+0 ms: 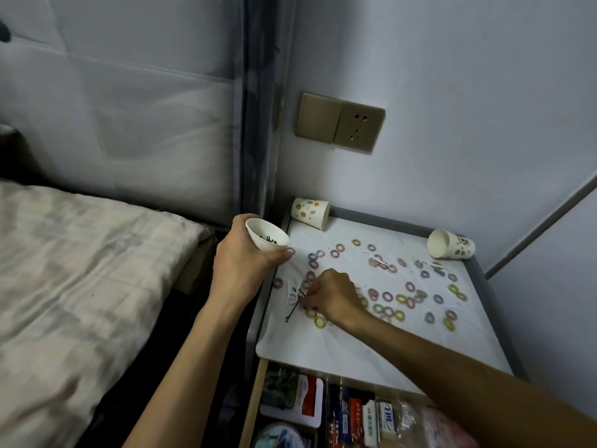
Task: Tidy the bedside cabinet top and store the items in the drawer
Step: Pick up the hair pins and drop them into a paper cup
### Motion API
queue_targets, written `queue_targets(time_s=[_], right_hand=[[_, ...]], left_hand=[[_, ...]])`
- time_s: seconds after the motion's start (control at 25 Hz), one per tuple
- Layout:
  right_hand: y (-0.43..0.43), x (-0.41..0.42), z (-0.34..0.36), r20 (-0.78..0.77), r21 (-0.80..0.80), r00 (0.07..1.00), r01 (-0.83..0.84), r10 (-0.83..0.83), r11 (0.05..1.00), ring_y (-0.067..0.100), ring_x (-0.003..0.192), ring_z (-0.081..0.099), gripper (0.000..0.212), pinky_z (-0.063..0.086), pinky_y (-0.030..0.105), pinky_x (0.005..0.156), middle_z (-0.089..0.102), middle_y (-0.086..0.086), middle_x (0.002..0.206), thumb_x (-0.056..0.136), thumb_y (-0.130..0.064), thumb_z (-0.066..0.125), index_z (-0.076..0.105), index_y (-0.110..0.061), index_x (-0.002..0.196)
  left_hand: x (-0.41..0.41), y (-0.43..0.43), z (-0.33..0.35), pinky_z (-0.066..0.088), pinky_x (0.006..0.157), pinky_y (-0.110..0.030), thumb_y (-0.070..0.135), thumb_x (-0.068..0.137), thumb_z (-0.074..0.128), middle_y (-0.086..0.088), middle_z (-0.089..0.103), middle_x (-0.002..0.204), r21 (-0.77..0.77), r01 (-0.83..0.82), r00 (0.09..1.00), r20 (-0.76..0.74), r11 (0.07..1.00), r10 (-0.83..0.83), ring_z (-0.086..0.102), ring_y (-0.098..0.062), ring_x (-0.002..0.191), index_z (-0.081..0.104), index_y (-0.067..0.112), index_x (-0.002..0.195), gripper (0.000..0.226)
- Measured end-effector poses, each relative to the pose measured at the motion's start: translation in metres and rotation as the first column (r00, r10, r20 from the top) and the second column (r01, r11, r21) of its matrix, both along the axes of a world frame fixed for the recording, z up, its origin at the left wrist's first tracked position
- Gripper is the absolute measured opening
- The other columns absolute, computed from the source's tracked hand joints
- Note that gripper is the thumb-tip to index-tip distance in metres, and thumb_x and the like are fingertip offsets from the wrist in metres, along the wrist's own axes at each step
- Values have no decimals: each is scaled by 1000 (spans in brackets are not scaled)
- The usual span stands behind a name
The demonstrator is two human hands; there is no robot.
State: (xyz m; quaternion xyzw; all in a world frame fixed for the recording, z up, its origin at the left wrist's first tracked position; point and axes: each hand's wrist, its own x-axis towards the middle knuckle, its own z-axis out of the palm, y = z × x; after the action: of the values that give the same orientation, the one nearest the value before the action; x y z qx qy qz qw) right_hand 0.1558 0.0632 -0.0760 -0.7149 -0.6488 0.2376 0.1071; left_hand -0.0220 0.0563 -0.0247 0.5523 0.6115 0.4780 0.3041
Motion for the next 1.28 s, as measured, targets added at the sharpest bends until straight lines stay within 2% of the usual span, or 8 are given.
queue_targets(time_s=[0.08, 0.24, 0.52, 0.68, 0.8, 0.92, 1.04, 1.28], right_hand=[[-4, -6, -2, -15, -12, 999, 33, -33, 999, 24, 83, 70, 23, 57, 34, 76, 73, 8, 86, 76, -27, 80, 75, -10, 90], [-3, -16, 0, 117, -21, 989, 93, -89, 995, 29, 92, 68, 22, 57, 40, 81, 72, 7, 97, 80, -30, 75, 71, -17, 97], [9, -25, 3, 134, -102, 978, 176, -162, 979, 31, 99, 65, 38, 54, 35, 80, 68, 9, 110, 80, -26, 72, 60, -14, 114], [5, -32, -2, 276, 36, 957, 84, -91, 996, 33, 103, 62, 26, 44, 35, 73, 65, 11, 113, 89, -18, 60, 61, -11, 113], [-3, -31, -2, 432, 133, 902, -88, 22, 987, 35, 101, 62, 21, 35, 35, 71, 65, 14, 110, 91, -5, 47, 62, -10, 105], [-10, -26, -1, 536, 116, 835, -217, 123, 969, 34, 103, 61, 24, 38, 36, 77, 65, 14, 113, 91, -1, 47, 62, -10, 107], [-9, -22, -1, 568, 88, 811, -232, 142, 969, 33, 106, 61, 27, 41, 37, 83, 65, 12, 116, 92, -1, 47, 60, -11, 114], [-6, -2, 6, 547, -17, 801, -278, 242, 960, 34, 106, 62, 32, 42, 35, 76, 64, 16, 115, 85, -1, 60, 57, -6, 116]], left_hand=[[1, -1, 0, 37, 60, -11, 34, 59, 88, 15, 61, 94, -4, 7, 1000, 14, 1000, -7, 58, -4, 87, 53, 31, 113, 65], [2, -2, 1, 36, 58, -10, 33, 59, 88, 12, 62, 98, -5, 14, 1000, 25, 1000, -14, 58, -4, 88, 53, 31, 114, 65], [2, -3, 3, 37, 57, -7, 32, 59, 88, 14, 61, 96, 4, 18, 999, 33, 1000, -18, 57, -1, 85, 53, 31, 113, 65], [3, -4, 3, 38, 61, -12, 31, 59, 88, 11, 63, 100, 4, 25, 999, 37, 1000, -25, 59, -9, 91, 53, 30, 114, 65], [1, -5, 3, 38, 61, -13, 31, 60, 89, 11, 63, 100, 3, 28, 999, 41, 1000, -28, 59, -10, 92, 53, 29, 115, 65], [0, -6, 2, 38, 61, -13, 30, 60, 89, 8, 63, 101, 6, 34, 999, 41, 999, -34, 59, -12, 92, 54, 28, 115, 65], [0, -6, 2, 39, 61, -13, 30, 60, 89, 11, 63, 98, 3, 43, 999, 32, 999, -43, 60, -11, 91, 53, 31, 111, 62], [2, -5, 2, 40, 55, -6, 31, 60, 89, 16, 60, 89, 5, 50, 999, 10, 999, -51, 57, 2, 83, 52, 33, 107, 60]])
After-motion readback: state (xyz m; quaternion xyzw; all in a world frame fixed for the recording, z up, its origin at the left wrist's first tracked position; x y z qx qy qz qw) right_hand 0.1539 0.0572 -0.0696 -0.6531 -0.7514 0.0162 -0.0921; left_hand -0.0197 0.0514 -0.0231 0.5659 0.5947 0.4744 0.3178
